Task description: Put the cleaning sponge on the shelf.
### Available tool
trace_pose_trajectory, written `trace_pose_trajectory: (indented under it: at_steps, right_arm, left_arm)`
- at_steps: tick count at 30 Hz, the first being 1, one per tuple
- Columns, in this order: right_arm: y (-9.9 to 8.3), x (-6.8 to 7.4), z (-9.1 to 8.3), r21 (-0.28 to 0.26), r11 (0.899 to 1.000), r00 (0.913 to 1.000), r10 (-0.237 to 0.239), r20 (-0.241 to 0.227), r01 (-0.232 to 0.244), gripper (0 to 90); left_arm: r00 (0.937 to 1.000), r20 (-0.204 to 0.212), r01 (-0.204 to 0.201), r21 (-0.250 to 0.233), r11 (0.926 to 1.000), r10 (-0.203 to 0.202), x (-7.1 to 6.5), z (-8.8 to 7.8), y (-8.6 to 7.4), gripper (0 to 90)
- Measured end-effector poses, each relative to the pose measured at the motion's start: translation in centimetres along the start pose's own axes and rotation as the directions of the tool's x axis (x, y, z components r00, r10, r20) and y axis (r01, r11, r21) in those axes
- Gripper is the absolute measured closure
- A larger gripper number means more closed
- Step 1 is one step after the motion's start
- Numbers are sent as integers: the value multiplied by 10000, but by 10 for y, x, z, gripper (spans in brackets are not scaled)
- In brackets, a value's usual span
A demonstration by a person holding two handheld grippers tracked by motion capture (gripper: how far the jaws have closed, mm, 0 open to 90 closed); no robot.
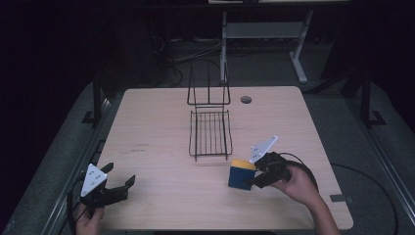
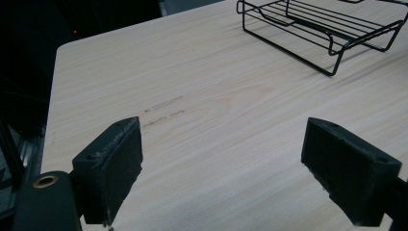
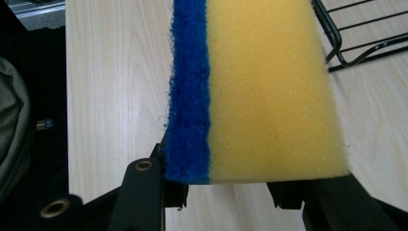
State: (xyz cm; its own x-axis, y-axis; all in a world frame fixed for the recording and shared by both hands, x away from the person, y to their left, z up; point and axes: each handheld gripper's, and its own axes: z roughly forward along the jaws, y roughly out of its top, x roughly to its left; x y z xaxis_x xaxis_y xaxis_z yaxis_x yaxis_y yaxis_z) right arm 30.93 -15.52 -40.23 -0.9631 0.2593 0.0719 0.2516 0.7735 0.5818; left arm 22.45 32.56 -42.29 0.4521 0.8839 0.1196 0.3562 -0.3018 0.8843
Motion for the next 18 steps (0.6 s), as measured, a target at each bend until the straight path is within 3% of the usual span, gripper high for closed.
trace_pose_trajectory:
  at_steps: [18]
  right_arm:
    - [19, -11, -3, -44, 9996, 9994, -279, -182, 278, 567]
  left_arm:
    - [10000, -10, 64, -40, 10000, -64, 0, 0, 0, 139]
